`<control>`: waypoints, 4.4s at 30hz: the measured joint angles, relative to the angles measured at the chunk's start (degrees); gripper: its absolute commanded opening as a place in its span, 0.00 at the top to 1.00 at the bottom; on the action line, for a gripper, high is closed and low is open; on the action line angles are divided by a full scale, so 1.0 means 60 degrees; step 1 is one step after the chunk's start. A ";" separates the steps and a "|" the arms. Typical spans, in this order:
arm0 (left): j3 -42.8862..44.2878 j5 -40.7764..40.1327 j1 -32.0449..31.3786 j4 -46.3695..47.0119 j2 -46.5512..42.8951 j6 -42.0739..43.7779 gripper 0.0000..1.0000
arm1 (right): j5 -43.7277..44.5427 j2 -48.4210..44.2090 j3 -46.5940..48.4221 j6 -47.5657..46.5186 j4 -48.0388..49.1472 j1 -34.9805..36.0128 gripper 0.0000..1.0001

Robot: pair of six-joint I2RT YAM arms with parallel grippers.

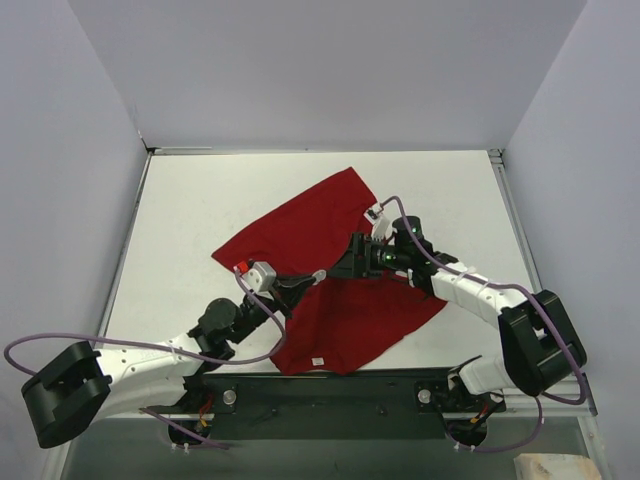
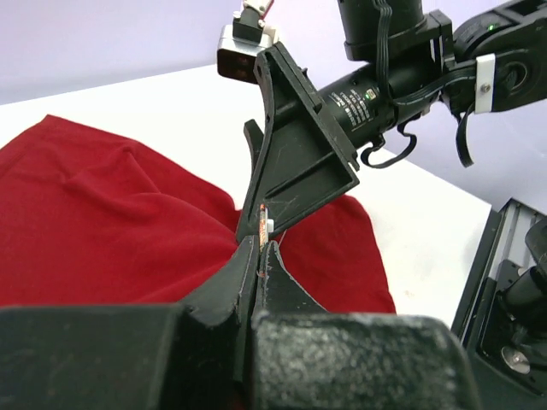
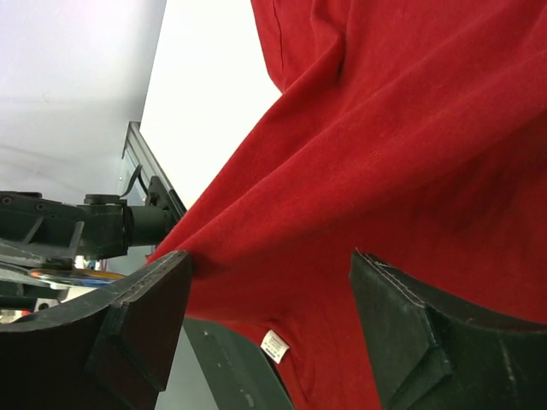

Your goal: Pin the brooch onto the clothing

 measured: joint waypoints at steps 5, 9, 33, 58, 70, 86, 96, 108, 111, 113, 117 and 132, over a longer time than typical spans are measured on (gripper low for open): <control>-0.0109 0.0302 0.0295 0.0401 0.0011 -0.0222 1.00 | 0.0087 -0.0368 -0.0004 -0.0288 0.0044 -0.0004 0.14; -0.0193 0.0678 0.0674 0.0382 -0.0208 -0.0375 1.00 | 0.0029 -0.1249 -0.0244 -0.0663 0.0331 -0.0004 0.07; -0.0375 0.3577 0.2761 0.0197 -0.0834 -0.1953 1.00 | -0.0379 -0.0969 0.0146 -0.1308 0.1949 0.1377 0.21; -0.0623 0.4692 0.3534 0.1847 0.0102 -0.3293 1.00 | -0.1424 -0.0404 0.0051 0.0474 0.4335 0.1555 0.45; -0.0623 0.5180 0.3676 0.2594 0.0550 -0.3745 1.00 | -0.1596 -0.0372 -0.0244 0.0663 0.4670 0.1566 0.54; -0.0623 0.5300 0.3676 0.2565 0.0120 -0.3657 1.00 | -0.1687 -0.0441 -0.0532 0.0725 0.4907 0.1668 0.72; -0.0601 0.5501 0.3690 0.2630 0.0146 -0.3614 1.00 | -0.1687 -0.0386 -0.0532 0.0750 0.4896 0.1672 0.86; -0.0579 0.5570 0.3741 0.2506 0.0226 -0.3406 1.00 | -0.1541 -0.0350 -0.0517 0.0656 0.4601 0.1672 0.90; -0.0532 0.5577 0.3741 0.2353 0.0226 -0.3348 1.00 | -0.1486 -0.0350 -0.0514 0.0637 0.4510 0.1672 0.89; -0.0528 0.5574 0.3741 0.2295 0.0208 -0.3304 1.00 | -0.1457 -0.0350 -0.0481 0.0608 0.4422 0.1672 0.88; -0.0525 0.5552 0.3741 0.2160 0.0098 -0.3162 1.00 | -0.1377 -0.0350 -0.0335 0.0401 0.4087 0.1701 0.75; -0.0525 0.5577 0.3730 0.1909 -0.0117 -0.2951 1.00 | -0.1224 -0.0557 -0.0233 -0.0055 0.3446 0.1803 0.78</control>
